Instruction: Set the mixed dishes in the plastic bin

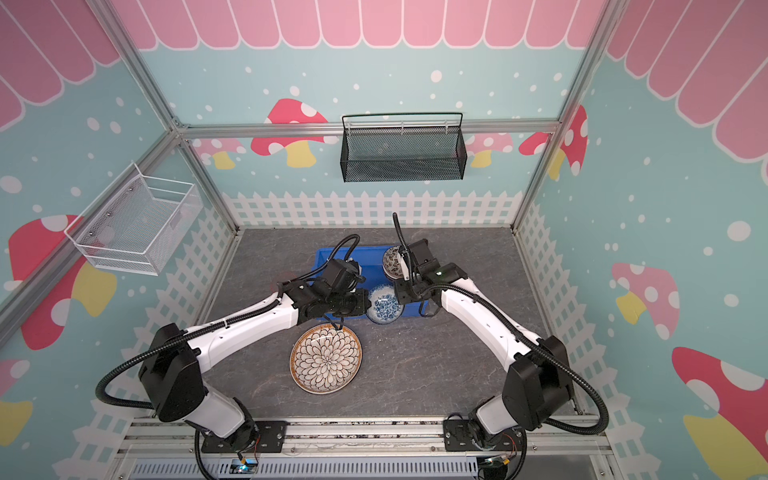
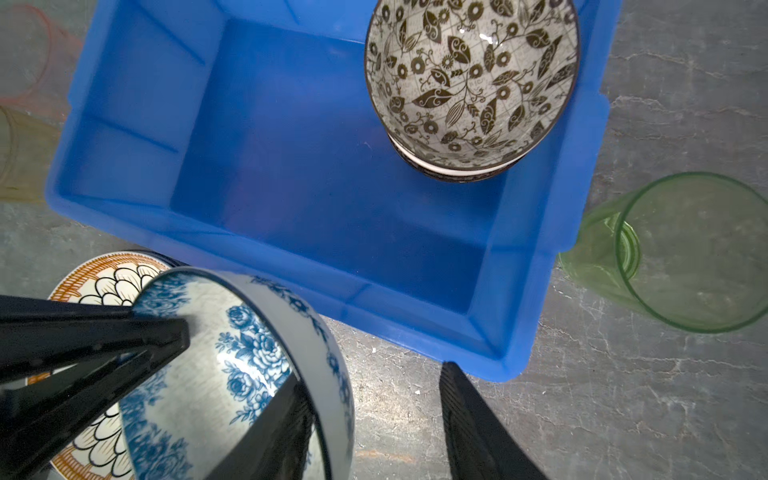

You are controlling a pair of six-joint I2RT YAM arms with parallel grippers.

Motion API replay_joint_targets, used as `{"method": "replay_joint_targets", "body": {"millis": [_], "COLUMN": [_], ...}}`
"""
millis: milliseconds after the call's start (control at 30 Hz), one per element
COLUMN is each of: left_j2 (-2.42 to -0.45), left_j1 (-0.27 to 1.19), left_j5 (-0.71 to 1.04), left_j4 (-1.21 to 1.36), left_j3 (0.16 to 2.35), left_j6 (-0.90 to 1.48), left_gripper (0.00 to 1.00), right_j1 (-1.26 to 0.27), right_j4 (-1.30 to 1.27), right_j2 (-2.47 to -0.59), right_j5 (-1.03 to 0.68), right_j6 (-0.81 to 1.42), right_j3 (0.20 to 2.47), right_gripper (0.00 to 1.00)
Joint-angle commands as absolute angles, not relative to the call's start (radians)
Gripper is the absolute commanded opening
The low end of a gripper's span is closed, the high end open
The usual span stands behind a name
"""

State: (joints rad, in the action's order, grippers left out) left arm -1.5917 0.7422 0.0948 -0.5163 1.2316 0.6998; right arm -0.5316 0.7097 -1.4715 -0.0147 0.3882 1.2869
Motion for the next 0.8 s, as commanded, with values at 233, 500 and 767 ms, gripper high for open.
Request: {"method": "replay_joint_targets", "body": {"millis": [233, 500, 767], "left_j2": [-1.642, -1.739, -1.867], "left_j1": [0.731, 0.684, 0.628], "left_j5": [0.083, 0.056, 0.077], "left_j4": [-0.560, -0.606, -0.606], "left_j3": [1.365, 1.557, 1.752], "left_j6": [0.627, 0.543, 0.522], "left_gripper": [0.00, 0.00, 0.00], "right_j1": [-0.464, -0.319, -0.289], "right_j4": [0.734, 0.745, 0.788], "right_j2": [-1.321, -1.136, -1.025], "right_j5": [0.051, 0.043, 0.100], "right_j6": [0.374, 0.341, 0.368], "right_j3": [1.216, 1.069, 0.979], "right_gripper": [0.65, 0.74, 0.98]}}
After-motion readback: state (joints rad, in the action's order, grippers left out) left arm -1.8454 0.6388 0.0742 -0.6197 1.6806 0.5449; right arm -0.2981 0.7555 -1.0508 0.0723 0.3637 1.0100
